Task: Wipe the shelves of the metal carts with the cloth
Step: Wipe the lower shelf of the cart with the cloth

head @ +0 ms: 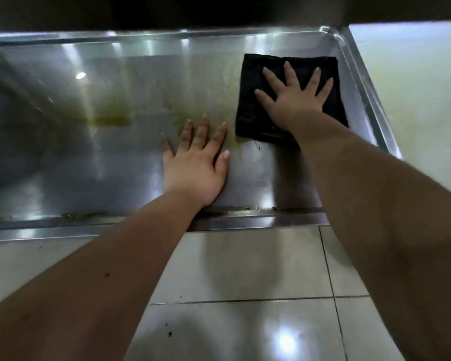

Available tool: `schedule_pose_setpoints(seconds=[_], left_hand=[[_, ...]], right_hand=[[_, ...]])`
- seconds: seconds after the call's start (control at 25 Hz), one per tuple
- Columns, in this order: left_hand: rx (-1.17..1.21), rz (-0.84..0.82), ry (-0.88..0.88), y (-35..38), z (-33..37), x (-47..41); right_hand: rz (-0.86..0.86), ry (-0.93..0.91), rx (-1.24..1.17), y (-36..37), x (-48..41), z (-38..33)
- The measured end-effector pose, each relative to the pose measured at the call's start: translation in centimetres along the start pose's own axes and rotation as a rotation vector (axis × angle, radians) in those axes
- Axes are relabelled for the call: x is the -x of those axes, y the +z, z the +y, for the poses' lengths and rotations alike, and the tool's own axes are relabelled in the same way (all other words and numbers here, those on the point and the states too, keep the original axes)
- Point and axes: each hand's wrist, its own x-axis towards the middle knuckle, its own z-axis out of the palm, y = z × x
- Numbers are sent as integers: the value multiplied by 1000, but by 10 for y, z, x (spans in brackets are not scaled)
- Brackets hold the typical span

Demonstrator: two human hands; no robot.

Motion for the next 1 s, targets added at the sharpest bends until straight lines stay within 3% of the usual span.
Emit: schedule_pose_setpoints(seconds=[0.24, 0.44, 0.56, 0.64, 0.72, 0.84, 1.0], left_hand=[[-3, -2, -1, 4, 0, -2], [3, -10, -8, 1, -1, -1], [222, 8, -2, -5, -5, -3], [438, 133, 10, -14, -21, -6], [399, 222, 47, -21, -46, -16], [350, 197, -6, -28, -79, -24], [67, 39, -51, -20, -88, -9]], right_hand=[[88, -96, 48, 33, 118, 50], [5, -73, 38, 33, 156, 81], [19, -17, 40, 37, 159, 46], [15, -63, 32, 43, 163, -1], [4, -148, 41, 48, 169, -51], [-15, -225, 31, 52, 174, -88], [38, -205, -3, 49, 167, -22]])
